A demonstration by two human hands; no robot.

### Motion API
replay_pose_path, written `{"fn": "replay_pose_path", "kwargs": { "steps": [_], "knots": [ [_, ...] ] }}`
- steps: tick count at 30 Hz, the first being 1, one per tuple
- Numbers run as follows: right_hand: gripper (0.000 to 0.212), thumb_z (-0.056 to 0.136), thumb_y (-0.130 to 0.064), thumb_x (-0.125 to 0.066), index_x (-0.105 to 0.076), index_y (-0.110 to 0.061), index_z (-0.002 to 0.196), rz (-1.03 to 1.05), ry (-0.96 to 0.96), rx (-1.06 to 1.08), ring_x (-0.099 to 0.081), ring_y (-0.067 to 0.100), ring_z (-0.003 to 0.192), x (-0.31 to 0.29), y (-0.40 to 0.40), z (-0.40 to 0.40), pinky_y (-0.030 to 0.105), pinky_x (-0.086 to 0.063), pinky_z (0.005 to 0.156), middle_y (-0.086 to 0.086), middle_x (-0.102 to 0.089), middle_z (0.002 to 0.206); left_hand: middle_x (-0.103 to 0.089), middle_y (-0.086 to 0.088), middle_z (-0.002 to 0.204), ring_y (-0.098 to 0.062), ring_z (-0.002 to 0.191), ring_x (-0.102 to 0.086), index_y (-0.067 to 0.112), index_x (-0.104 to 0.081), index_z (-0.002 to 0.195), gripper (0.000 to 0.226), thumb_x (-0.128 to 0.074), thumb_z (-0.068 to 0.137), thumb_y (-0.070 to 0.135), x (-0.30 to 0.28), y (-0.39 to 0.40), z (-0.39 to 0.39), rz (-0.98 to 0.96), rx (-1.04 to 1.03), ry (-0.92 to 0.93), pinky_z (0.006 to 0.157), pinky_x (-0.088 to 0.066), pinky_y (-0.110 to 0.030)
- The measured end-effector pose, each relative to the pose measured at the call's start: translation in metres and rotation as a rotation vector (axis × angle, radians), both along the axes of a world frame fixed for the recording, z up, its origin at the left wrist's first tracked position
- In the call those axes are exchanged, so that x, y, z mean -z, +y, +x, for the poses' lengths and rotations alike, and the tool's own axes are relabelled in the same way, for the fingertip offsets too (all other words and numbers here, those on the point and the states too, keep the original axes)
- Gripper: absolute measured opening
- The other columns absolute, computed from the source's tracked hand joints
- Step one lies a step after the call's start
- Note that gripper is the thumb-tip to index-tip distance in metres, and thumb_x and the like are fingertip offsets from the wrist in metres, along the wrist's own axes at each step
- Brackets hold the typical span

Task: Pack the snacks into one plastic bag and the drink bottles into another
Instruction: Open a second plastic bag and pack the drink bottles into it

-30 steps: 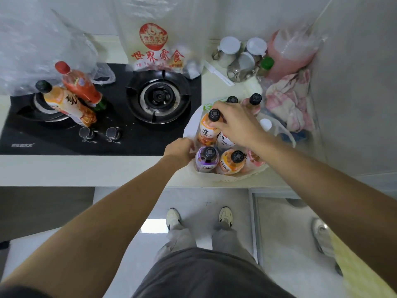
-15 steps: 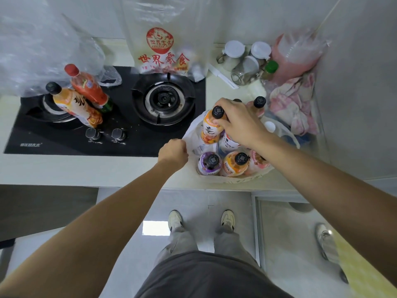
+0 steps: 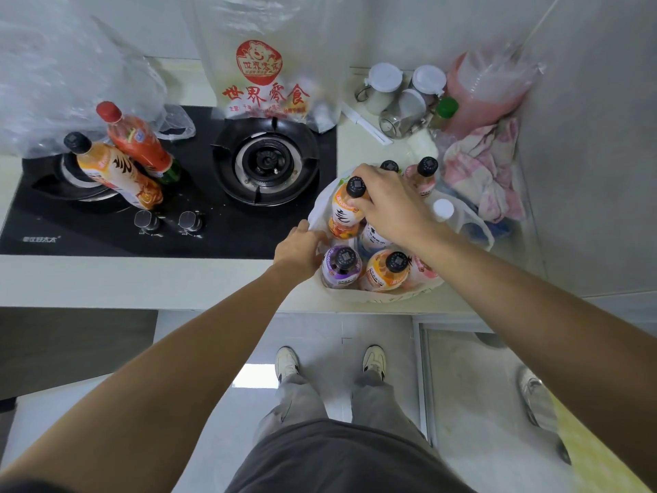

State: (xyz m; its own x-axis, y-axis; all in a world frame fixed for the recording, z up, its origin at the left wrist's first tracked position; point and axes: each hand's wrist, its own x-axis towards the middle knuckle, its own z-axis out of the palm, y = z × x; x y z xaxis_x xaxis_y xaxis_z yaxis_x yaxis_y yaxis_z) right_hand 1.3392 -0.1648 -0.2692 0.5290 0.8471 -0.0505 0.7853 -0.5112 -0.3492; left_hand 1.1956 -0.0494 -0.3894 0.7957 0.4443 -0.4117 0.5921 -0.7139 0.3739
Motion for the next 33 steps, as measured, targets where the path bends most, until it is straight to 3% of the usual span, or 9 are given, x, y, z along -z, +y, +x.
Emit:
{"fn": "replay_pose_path", "kwargs": {
  "steps": [6, 10, 15, 27, 33],
  "knots": [
    [0.031, 0.097, -0.028, -0.067, -0.055, -0.009, 0.117, 0.045, -0.016, 0.032, -0.063, 0.038, 0.103, -0.004, 0.005, 0.000, 0.051, -0.053, 0.082, 0.009, -0.067, 0.116, -0.047, -0.007, 0.113, -0.027, 0.109, -0.052, 0.022, -0.052, 0.136, 0.046, -0.067, 0.095, 0.038, 0.005, 0.008, 0.017, 0.097, -0.015, -0.085, 0.071, -0.051, -0.042],
    [0.030, 0.097, -0.027, -0.067, -0.055, -0.008, 0.117, 0.039, -0.015, 0.042, -0.063, 0.039, 0.103, -0.007, 0.010, 0.003, 0.051, -0.052, 0.082, 0.010, -0.067, 0.116, -0.062, -0.010, 0.117, -0.031, 0.108, -0.061, 0.013, -0.063, 0.125, 0.041, -0.073, 0.092, 0.034, 0.004, 0.022, 0.025, 0.098, -0.067, -0.049, 0.082, -0.053, -0.042],
    [0.031, 0.097, -0.029, -0.068, -0.054, -0.010, 0.116, 0.017, -0.042, 0.054, -0.064, 0.039, 0.102, -0.006, 0.017, 0.004, 0.052, -0.053, 0.081, 0.009, -0.068, 0.114, -0.070, -0.011, 0.103, -0.035, 0.087, -0.068, 0.012, -0.073, 0.103, 0.016, -0.062, 0.092, 0.011, 0.006, 0.035, 0.025, 0.133, -0.082, 0.000, 0.076, -0.057, -0.038],
    [0.024, 0.095, -0.022, -0.069, -0.052, -0.012, 0.108, -0.049, -0.035, 0.051, -0.064, 0.041, 0.093, -0.002, 0.033, 0.008, 0.051, -0.055, 0.077, 0.010, -0.067, 0.105, -0.050, -0.004, 0.101, -0.028, 0.082, -0.055, 0.014, -0.061, 0.097, 0.005, -0.060, 0.094, 0.010, 0.010, 0.049, -0.011, 0.068, -0.103, -0.171, 0.064, -0.039, -0.035],
    [0.025, 0.093, -0.027, -0.070, -0.056, -0.012, 0.106, -0.066, -0.005, 0.048, -0.062, 0.040, 0.092, -0.005, 0.028, 0.007, 0.047, -0.053, 0.075, 0.011, -0.067, 0.100, -0.049, -0.003, 0.103, -0.026, 0.082, -0.053, 0.013, -0.060, 0.101, 0.010, -0.057, 0.092, 0.014, 0.009, 0.049, -0.025, 0.048, -0.124, -0.222, 0.062, -0.040, -0.034]
  ]
}}
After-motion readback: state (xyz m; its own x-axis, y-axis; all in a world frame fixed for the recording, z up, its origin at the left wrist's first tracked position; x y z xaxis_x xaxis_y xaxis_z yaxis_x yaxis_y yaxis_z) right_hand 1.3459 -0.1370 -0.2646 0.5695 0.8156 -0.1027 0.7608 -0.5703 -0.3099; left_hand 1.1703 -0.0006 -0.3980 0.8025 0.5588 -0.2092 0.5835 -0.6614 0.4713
